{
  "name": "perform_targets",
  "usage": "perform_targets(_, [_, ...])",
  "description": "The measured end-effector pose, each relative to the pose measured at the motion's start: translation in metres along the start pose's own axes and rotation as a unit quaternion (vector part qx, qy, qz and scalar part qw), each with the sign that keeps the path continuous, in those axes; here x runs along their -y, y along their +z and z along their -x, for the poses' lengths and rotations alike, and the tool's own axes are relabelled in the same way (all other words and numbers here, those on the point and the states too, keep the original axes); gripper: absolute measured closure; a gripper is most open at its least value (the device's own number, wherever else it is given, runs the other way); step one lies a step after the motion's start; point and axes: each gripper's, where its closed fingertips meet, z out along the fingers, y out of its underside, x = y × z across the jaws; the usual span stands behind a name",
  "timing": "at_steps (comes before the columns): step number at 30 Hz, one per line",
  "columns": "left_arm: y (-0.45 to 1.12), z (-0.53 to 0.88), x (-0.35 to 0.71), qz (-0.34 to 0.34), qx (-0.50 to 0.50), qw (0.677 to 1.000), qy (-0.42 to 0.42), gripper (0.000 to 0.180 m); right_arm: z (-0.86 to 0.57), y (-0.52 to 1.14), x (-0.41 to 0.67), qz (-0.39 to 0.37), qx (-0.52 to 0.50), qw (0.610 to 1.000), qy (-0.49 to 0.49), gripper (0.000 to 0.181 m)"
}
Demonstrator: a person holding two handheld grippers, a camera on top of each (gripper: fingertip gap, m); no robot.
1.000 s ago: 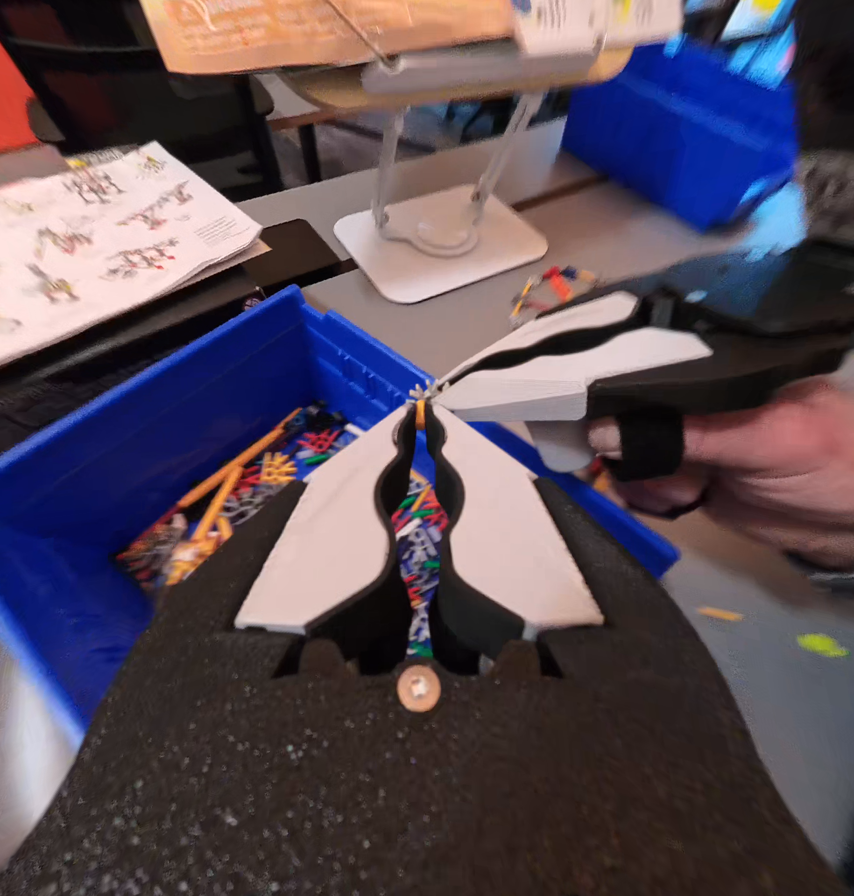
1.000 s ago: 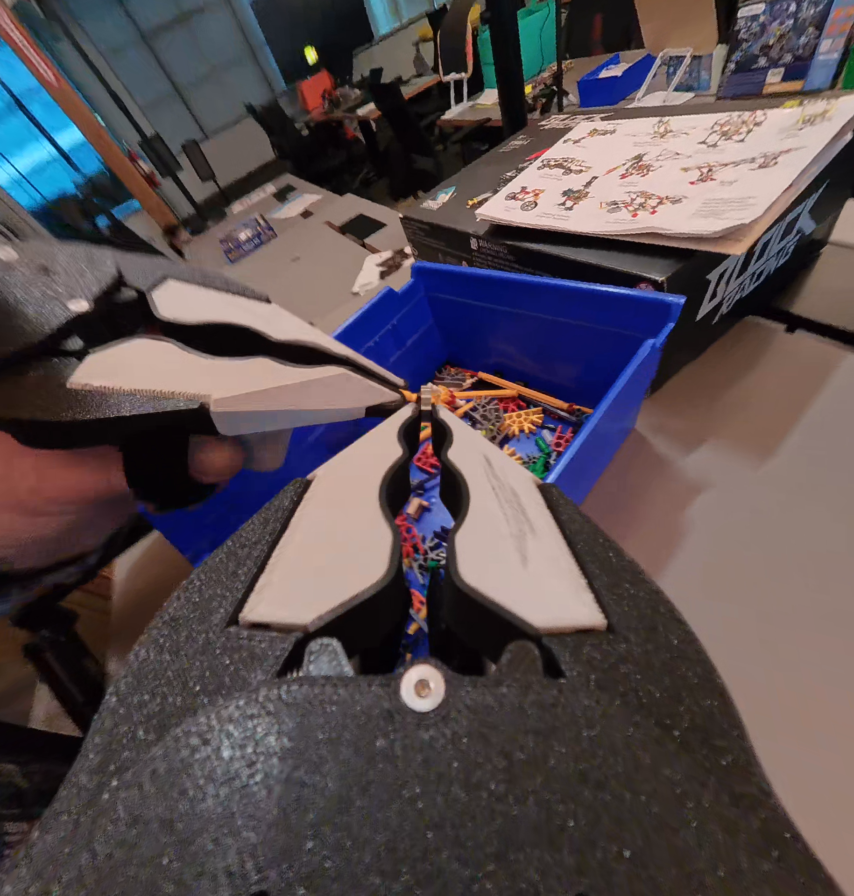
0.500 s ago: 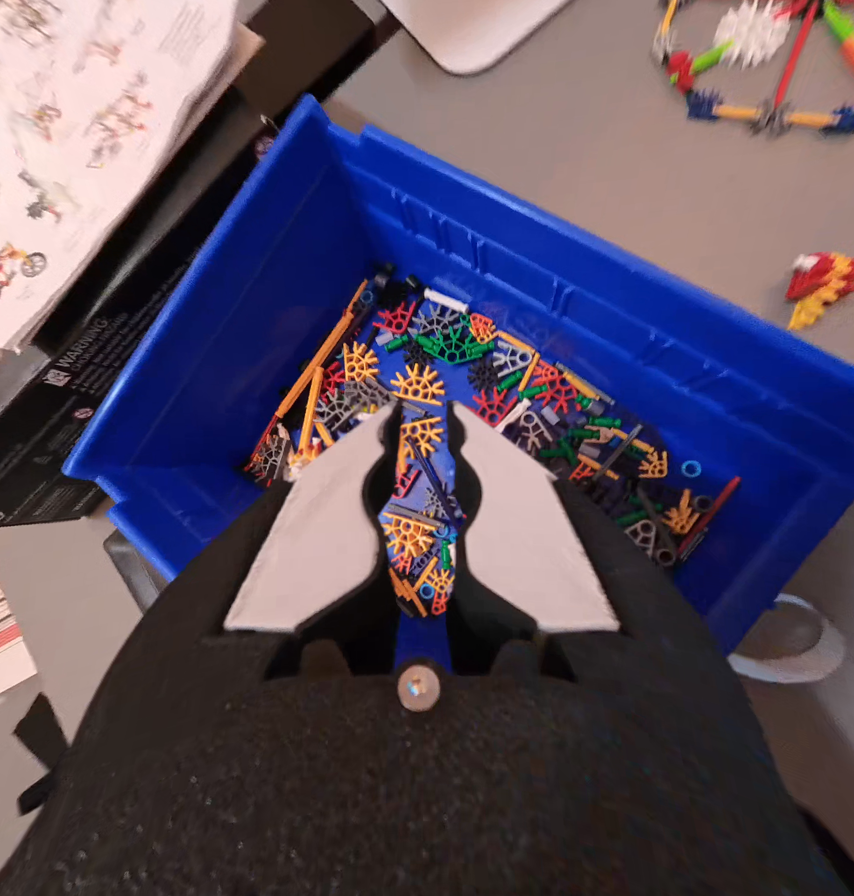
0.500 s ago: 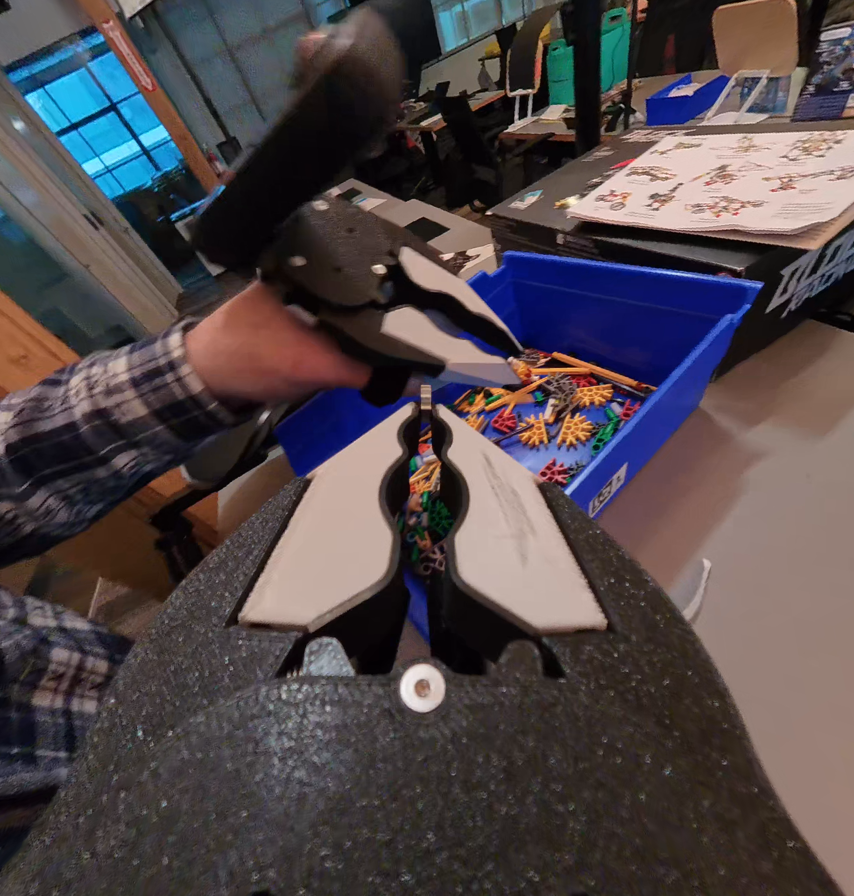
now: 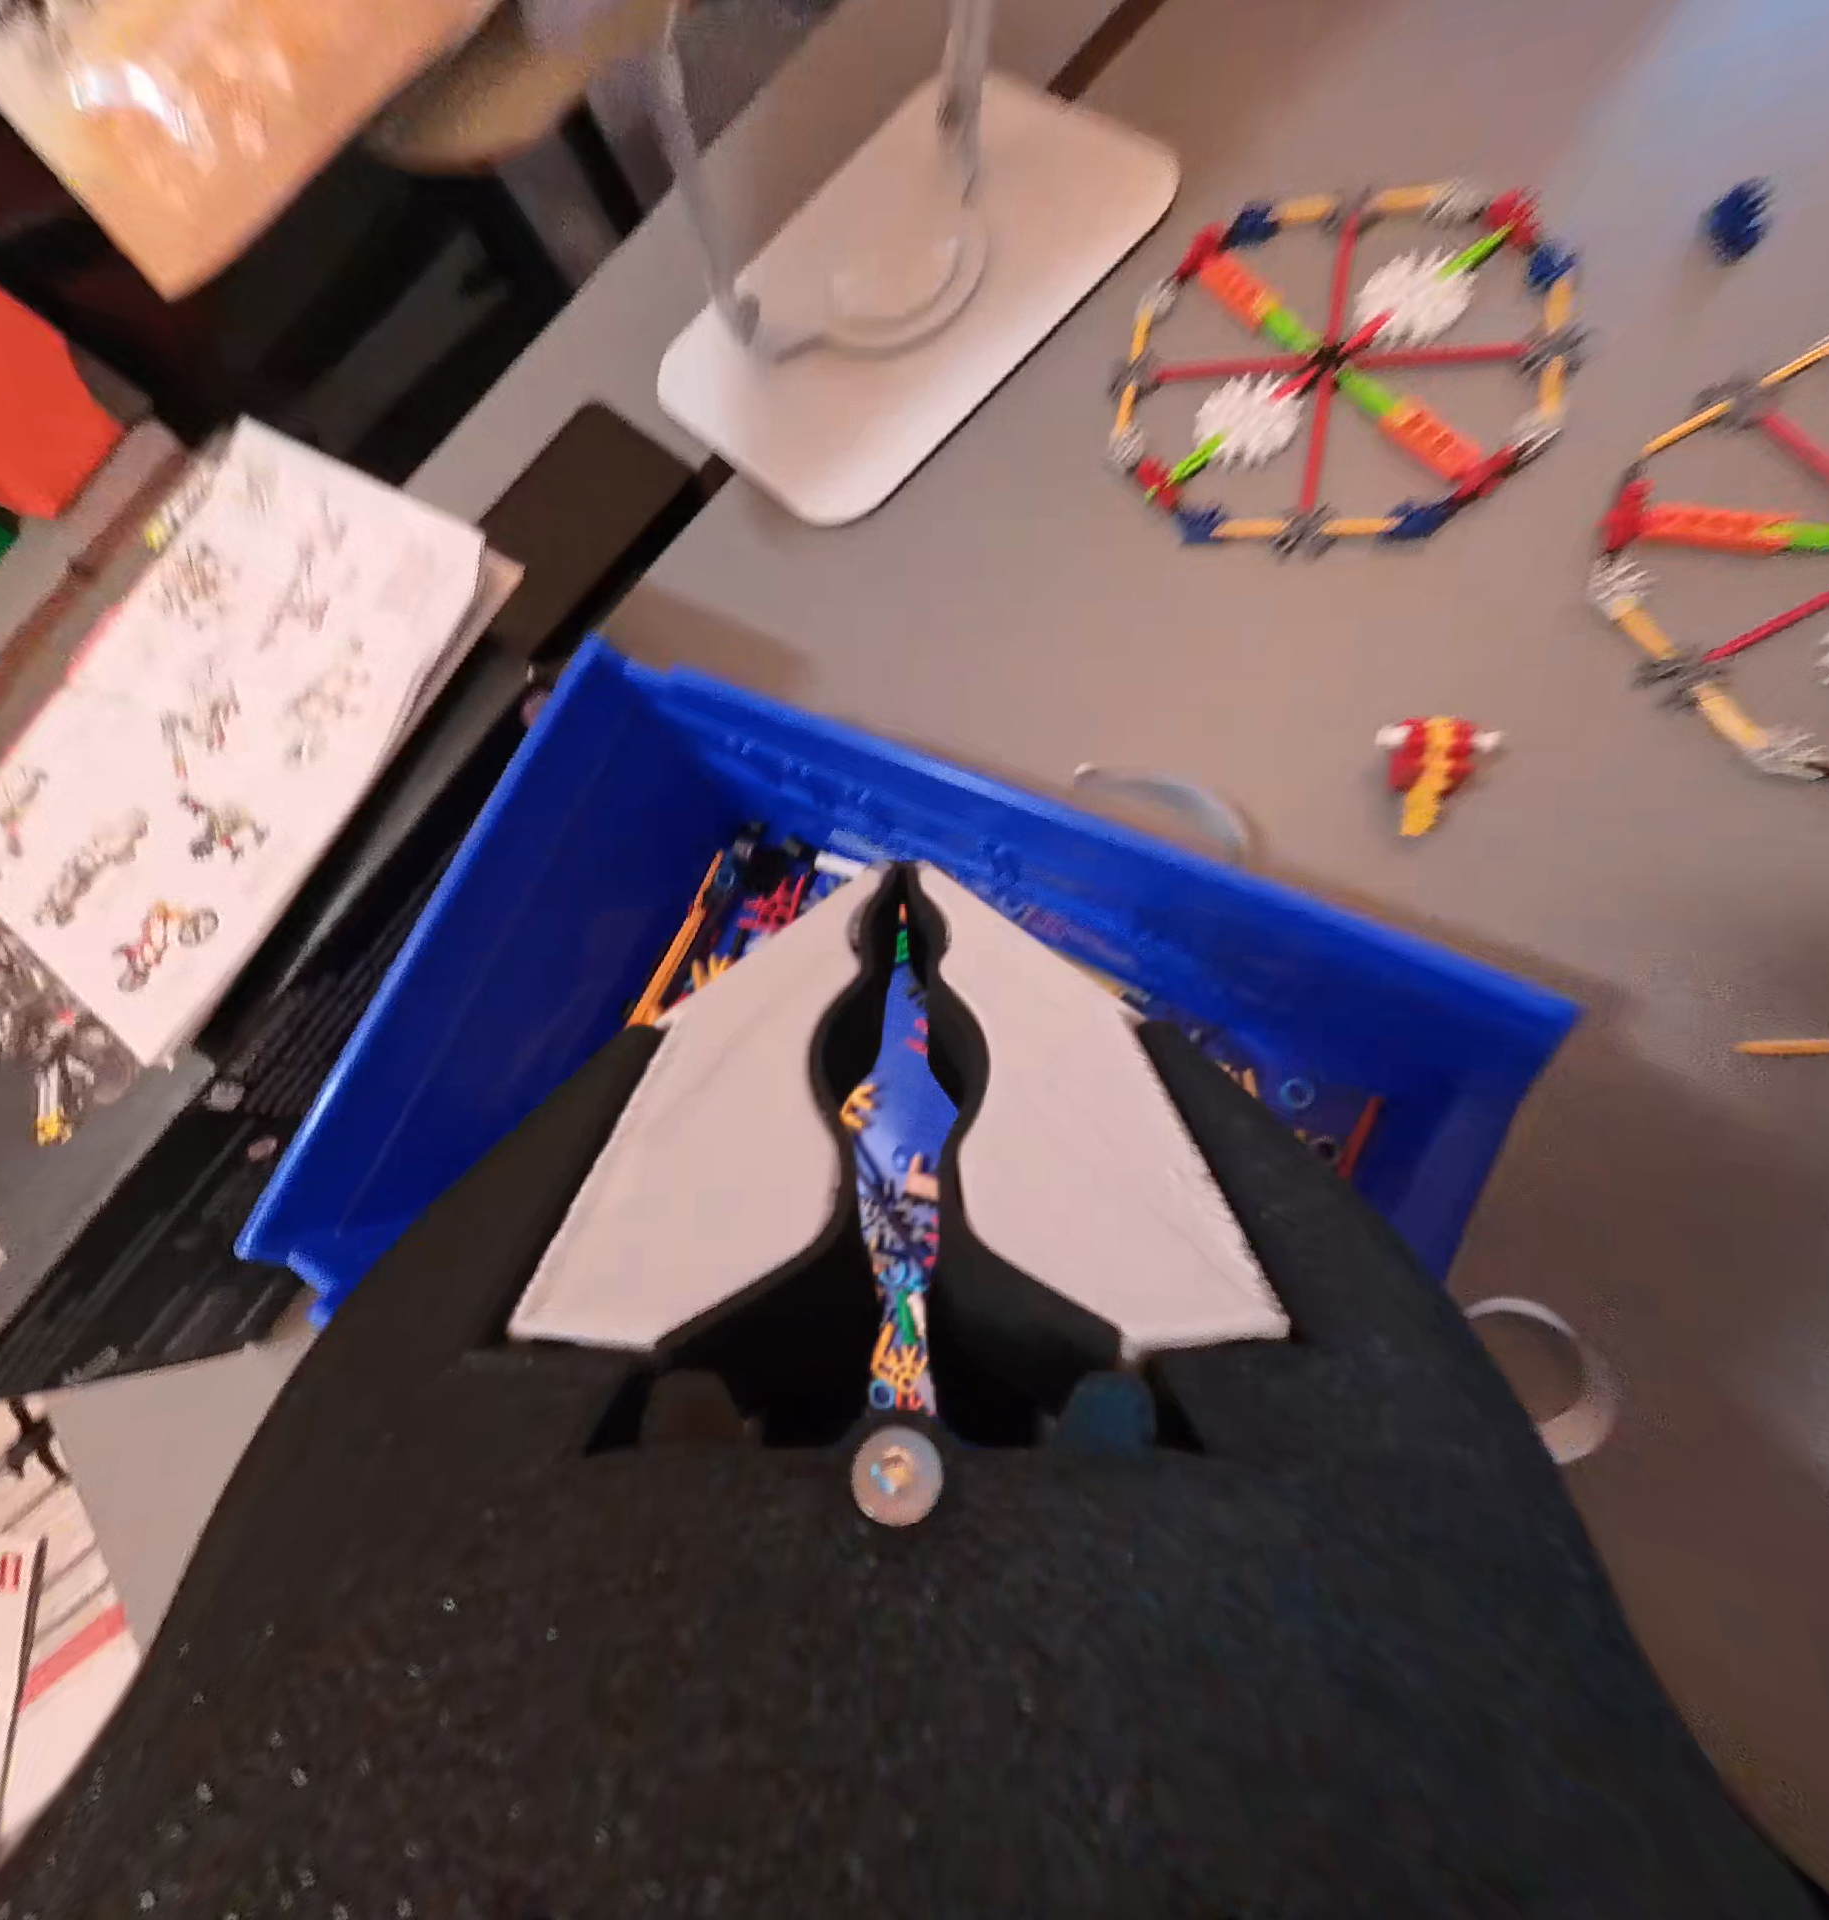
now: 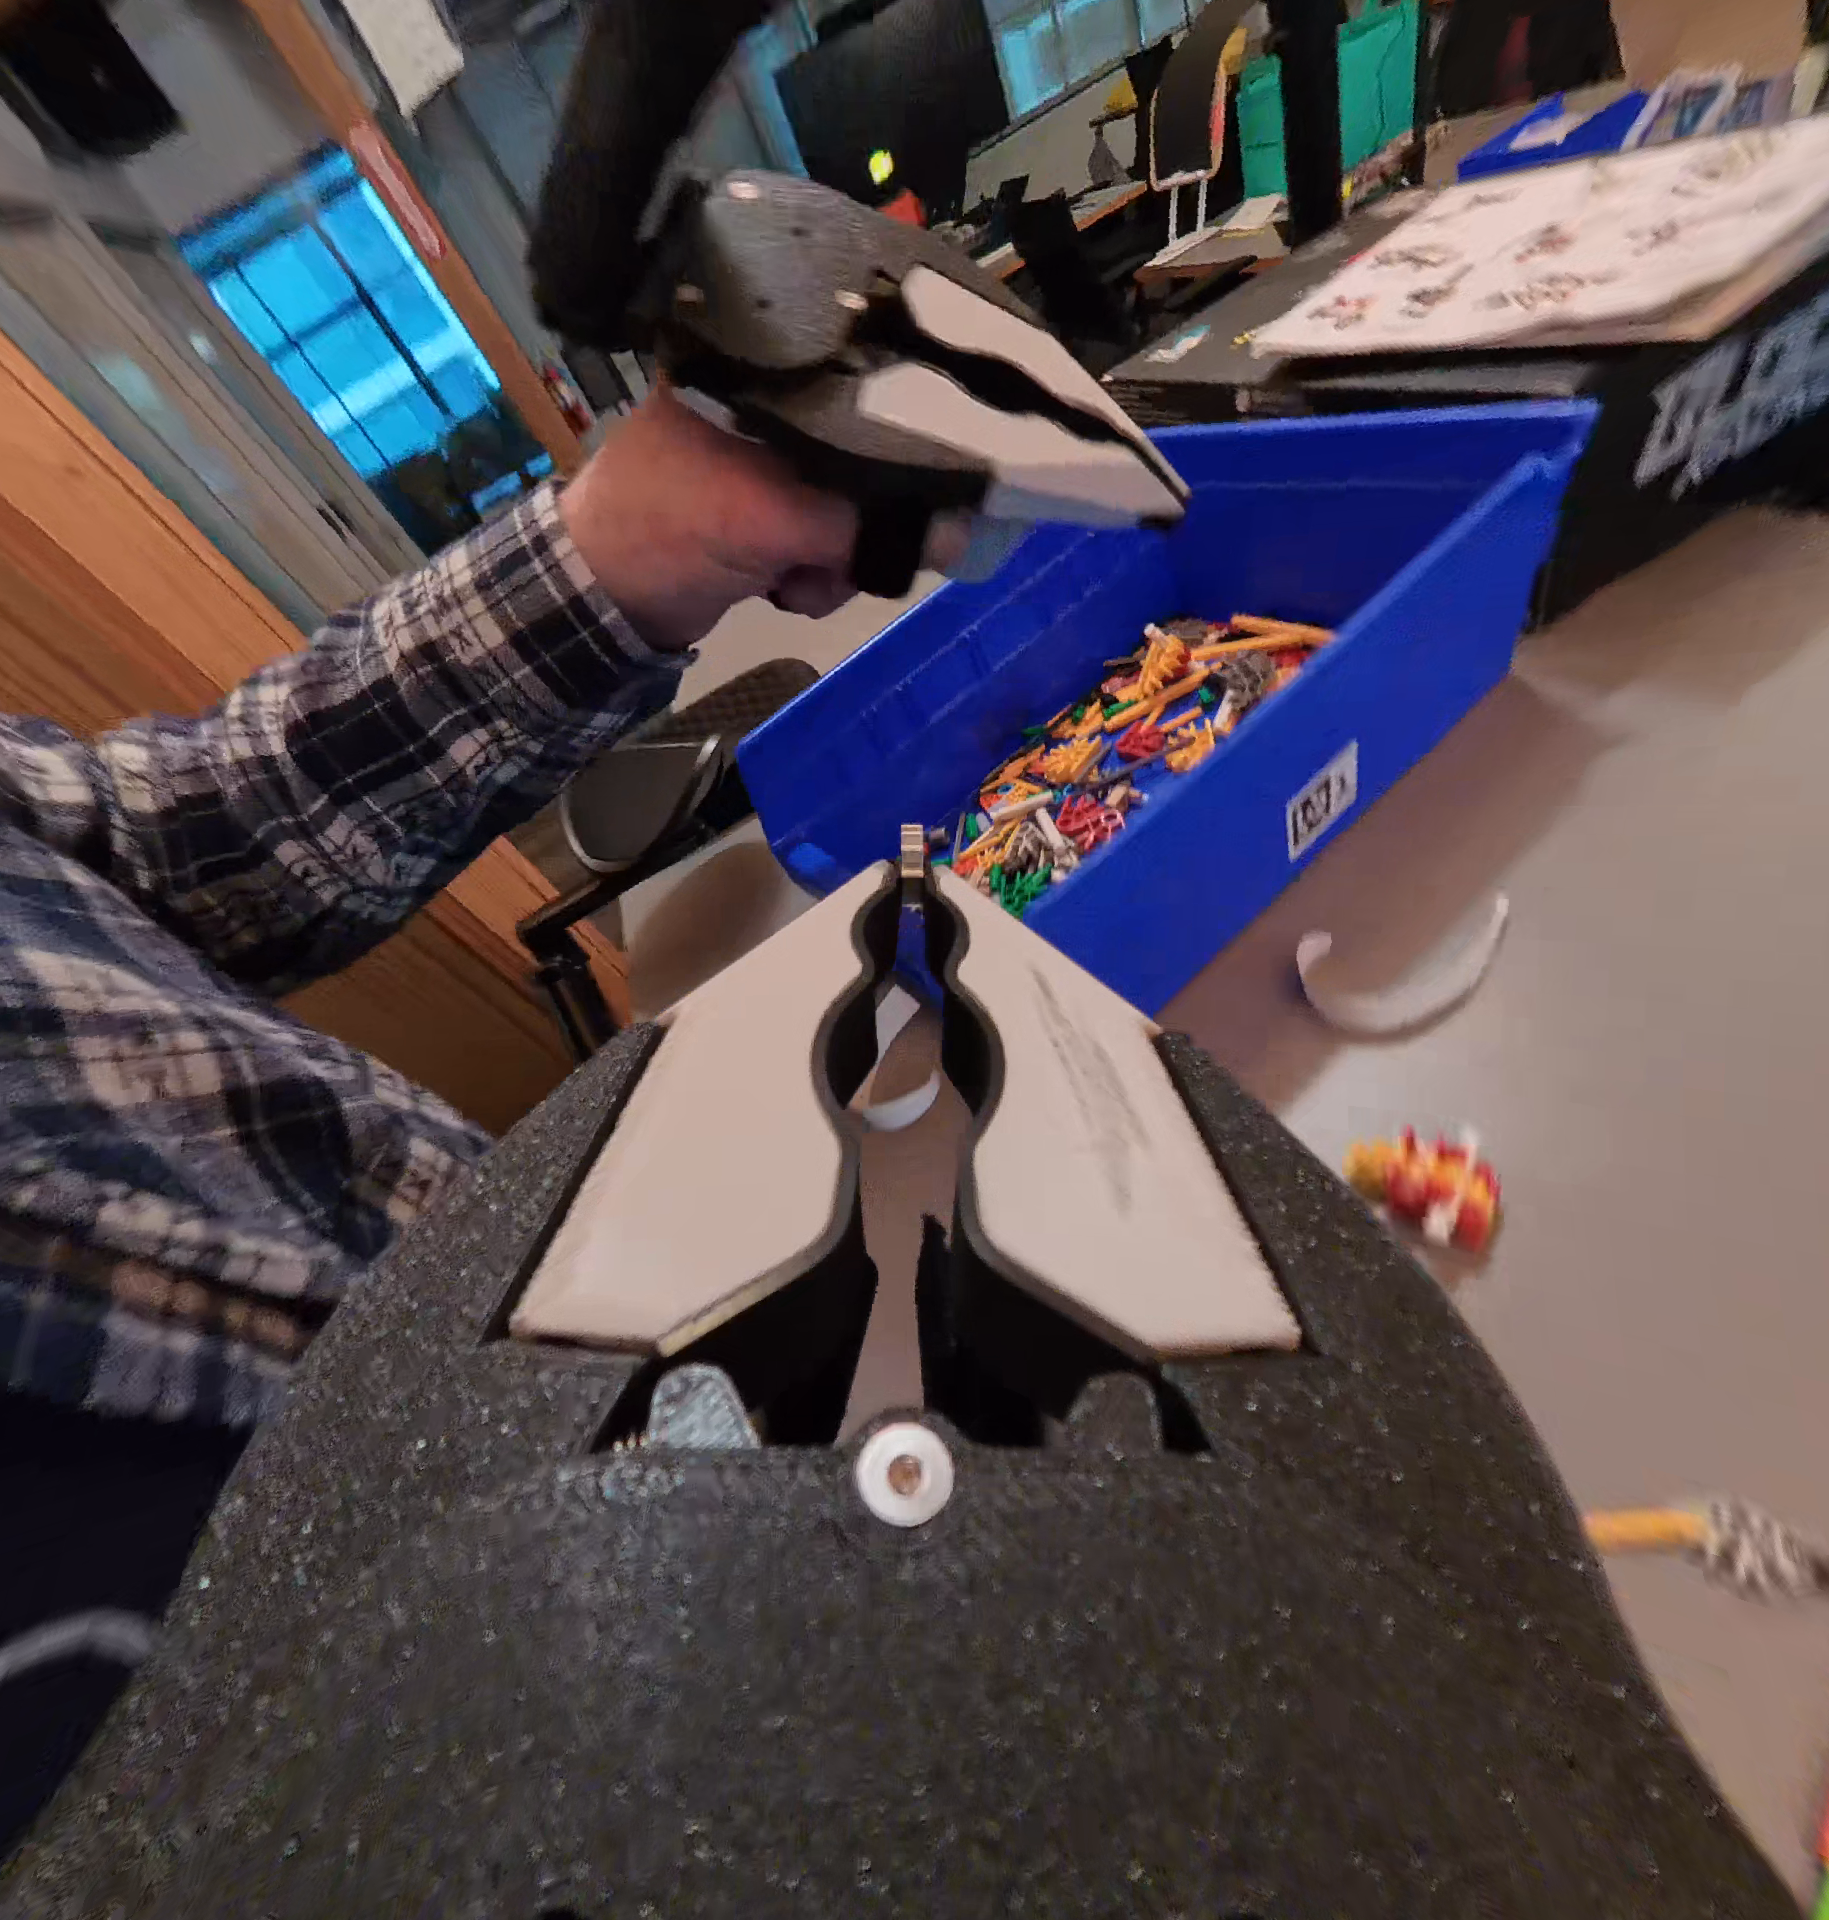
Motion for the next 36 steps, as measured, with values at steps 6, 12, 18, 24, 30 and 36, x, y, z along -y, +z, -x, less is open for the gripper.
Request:
perform_targets(6, [-0.008,-0.053,0.037,-0.034,-0.036,0.998,0.027,0.18,-0.043,-0.081,-0.021,-0.071,0.026,0.977,0.197,0.18])
perform_targets(12, [-0.008,-0.128,0.079,-0.096,-0.114,0.988,0.041,0.178,-0.056,-0.12,-0.028,-0.1,0.049,0.96,0.256,0.179])
perform_targets(18, [0.006,-0.226,0.099,-0.113,-0.235,0.965,0.03,0.177,-0.055,-0.145,-0.032,-0.112,0.063,0.955,0.266,0.18])
perform_targets(24, [0.025,-0.273,0.085,-0.08,-0.261,0.959,0.081,0.169,-0.052,-0.168,-0.068,-0.017,0.003,0.98,0.198,0.18])
perform_targets(30, [0.055,-0.309,0.041,-0.01,-0.284,0.951,0.12,0.162,-0.058,-0.179,-0.121,0.052,-0.045,0.976,0.207,0.179])
perform_targets(36, [0.073,-0.335,0.014,0.011,-0.292,0.944,0.15,0.155,-0.054,-0.169,-0.148,0.086,-0.054,0.975,0.2,0.179])
